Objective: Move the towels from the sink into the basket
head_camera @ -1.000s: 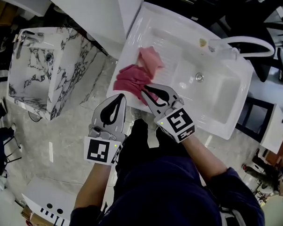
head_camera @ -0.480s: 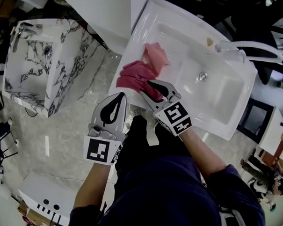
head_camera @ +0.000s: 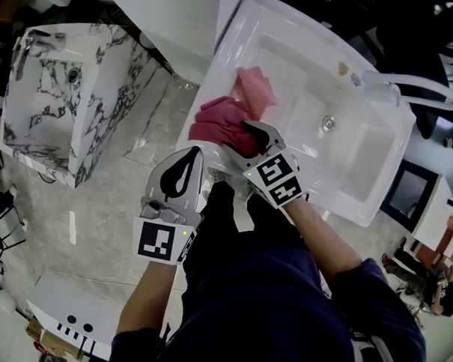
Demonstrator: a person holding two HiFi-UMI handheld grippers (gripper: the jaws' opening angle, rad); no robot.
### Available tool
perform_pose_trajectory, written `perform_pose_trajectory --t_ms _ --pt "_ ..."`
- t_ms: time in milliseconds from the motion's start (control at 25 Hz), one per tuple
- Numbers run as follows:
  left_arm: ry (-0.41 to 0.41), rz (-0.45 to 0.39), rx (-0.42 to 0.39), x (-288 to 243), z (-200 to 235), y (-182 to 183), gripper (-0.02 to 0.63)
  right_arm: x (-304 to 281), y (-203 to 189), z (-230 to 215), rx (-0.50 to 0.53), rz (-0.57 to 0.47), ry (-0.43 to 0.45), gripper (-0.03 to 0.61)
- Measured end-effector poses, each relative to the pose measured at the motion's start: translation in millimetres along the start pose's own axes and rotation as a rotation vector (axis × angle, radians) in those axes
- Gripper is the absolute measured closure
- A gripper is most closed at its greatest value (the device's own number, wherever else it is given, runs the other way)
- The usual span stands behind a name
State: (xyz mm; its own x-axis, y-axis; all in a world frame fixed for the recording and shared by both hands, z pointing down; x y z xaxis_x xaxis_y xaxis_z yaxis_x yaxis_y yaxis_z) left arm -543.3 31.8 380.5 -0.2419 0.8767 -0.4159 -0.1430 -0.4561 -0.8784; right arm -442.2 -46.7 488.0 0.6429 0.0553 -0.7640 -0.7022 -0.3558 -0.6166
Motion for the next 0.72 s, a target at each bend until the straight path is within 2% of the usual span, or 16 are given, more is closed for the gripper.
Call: perform_pose_trajectory --t_ms 240,720 --pt "0.0 0.0 0.017 -5.1 2.9 0.7 0.611 -13.1 -10.1 -3.6 0.004 0.054 -0.007 0.349" --pt "-0.007 0.017 0.012 -10.8 5.1 -3.6 0.611 -17.8 -8.1 -7.1 -0.037 0.021 0.034 0.343"
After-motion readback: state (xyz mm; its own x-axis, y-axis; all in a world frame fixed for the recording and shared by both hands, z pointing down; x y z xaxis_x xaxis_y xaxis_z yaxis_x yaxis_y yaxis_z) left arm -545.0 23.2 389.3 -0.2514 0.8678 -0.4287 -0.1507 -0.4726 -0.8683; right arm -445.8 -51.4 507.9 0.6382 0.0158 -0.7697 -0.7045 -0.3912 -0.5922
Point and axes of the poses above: the fingertips, and each gripper's own axes: x backward along the fingers, z to its left, y out of its top, the point moved 5 cm from there along x, backward along the fingers, and after that the axes turned 6 degrees about z, right-handed, at the moved point
